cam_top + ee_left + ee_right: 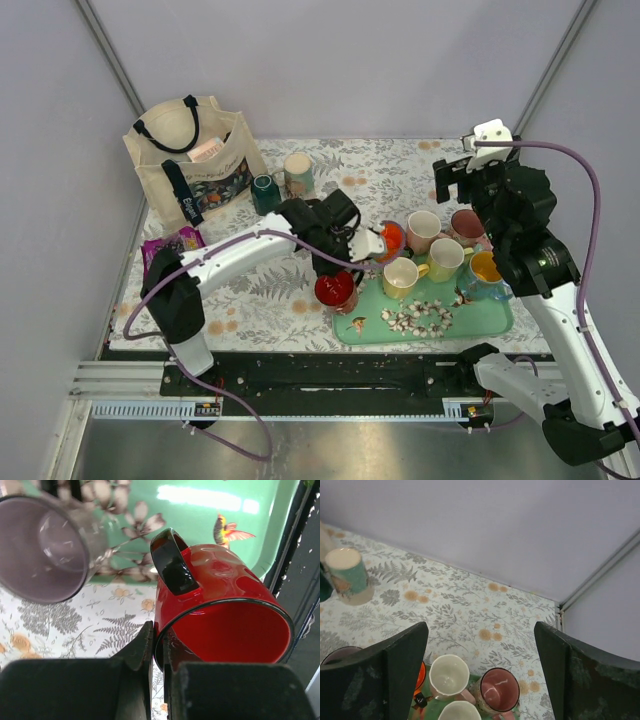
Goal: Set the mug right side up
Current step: Place the cup on the tray.
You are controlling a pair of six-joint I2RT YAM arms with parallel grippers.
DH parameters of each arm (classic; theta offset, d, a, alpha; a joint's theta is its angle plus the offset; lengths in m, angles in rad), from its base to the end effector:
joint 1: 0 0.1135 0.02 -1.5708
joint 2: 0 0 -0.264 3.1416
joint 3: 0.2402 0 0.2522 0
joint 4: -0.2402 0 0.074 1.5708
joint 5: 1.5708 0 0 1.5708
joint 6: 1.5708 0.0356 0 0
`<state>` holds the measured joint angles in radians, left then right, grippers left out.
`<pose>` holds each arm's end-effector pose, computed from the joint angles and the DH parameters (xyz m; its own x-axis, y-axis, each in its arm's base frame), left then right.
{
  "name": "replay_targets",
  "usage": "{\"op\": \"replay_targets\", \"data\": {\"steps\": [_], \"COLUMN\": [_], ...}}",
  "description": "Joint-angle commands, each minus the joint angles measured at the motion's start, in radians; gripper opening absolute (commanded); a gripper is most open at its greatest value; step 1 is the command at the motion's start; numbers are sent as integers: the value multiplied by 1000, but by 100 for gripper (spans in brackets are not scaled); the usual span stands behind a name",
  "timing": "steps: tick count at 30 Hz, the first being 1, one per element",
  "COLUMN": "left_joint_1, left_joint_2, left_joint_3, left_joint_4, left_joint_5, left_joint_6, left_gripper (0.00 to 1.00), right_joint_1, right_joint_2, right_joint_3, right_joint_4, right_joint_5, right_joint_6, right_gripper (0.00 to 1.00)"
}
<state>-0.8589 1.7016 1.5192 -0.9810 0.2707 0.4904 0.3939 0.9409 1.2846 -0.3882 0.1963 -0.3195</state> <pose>0.2209 -0.2706 0.2904 -0.1529 0.8719 -0.4652 0.9871 0.1571 -0.0300 0.1723 0.0641 0.4610 0.0227 -0.3242 -0.9457 -0.1994 0.9255 -0.3220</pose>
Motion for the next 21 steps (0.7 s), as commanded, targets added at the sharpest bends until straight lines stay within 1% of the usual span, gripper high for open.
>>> {"op": "replay_targets", "data": {"steps": [1, 5, 10, 15, 21], "left_joint_1": [-83, -123, -124, -123, -123], "left_joint_2": [29, 82, 148, 174, 240], "left_joint_3": [36, 56, 95, 78, 122], "left_joint_4": [27, 79, 111, 180, 223], "left_joint_5": [-59, -119, -185, -186, -169], "left_joint_6": [85, 103, 106, 111, 93], "left_gripper": [0, 0, 0, 0, 0], "right_joint_1": [-53, -78, -98, -122, -132], "right_joint_2": [7, 13, 15, 18, 30], "right_joint_3": [21, 24, 24, 24, 35], "right_joint_4": [71, 68, 51, 29, -8], "right_joint_5": [71, 63, 51, 51, 35], "right_joint_6": [85, 111, 120, 126, 129], "right_gripper": [95, 95, 95, 95, 95]}}
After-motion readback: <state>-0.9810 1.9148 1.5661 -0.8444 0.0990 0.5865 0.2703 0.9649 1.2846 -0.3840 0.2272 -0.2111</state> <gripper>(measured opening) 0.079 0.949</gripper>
